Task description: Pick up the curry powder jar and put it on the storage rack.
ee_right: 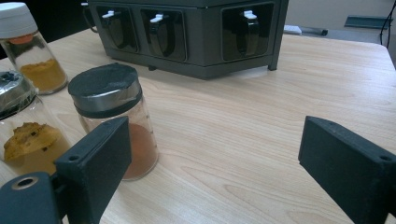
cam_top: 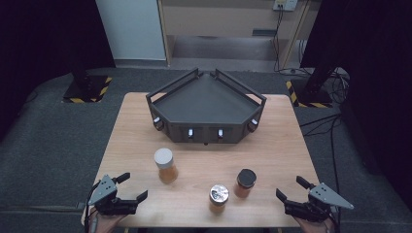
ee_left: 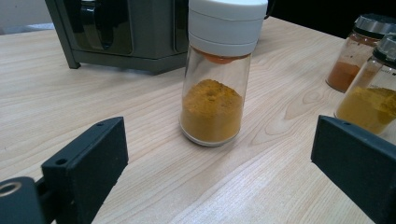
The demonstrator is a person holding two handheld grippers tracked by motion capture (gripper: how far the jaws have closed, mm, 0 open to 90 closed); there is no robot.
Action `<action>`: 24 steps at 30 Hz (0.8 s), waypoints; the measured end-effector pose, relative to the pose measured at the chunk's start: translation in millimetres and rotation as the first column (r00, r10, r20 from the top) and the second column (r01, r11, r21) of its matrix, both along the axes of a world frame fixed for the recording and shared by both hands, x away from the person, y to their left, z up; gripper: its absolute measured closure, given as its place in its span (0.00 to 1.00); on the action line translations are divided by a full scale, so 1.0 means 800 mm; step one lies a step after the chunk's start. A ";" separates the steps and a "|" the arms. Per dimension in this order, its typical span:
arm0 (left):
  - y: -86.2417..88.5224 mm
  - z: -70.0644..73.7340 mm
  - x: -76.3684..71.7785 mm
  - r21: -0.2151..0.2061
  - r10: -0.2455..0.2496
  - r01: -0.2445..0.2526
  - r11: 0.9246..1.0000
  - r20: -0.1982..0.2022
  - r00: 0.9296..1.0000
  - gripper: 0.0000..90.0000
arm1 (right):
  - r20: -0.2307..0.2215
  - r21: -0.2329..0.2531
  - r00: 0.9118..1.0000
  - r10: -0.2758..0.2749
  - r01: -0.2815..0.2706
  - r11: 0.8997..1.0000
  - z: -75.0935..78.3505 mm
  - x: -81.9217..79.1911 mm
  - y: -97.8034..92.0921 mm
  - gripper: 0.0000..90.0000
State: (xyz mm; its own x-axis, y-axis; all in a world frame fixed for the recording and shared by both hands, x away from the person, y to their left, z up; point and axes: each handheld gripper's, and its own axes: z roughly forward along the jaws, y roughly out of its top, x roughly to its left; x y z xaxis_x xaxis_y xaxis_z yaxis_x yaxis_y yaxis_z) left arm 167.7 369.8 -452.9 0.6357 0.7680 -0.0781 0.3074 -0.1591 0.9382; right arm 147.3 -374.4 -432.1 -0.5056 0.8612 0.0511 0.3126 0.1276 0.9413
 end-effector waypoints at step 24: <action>-0.008 0.011 -0.002 0.011 0.019 -0.019 1.000 -0.005 1.000 0.04 | -0.001 0.002 1.000 0.002 -0.002 1.000 0.000 0.000 0.000 0.11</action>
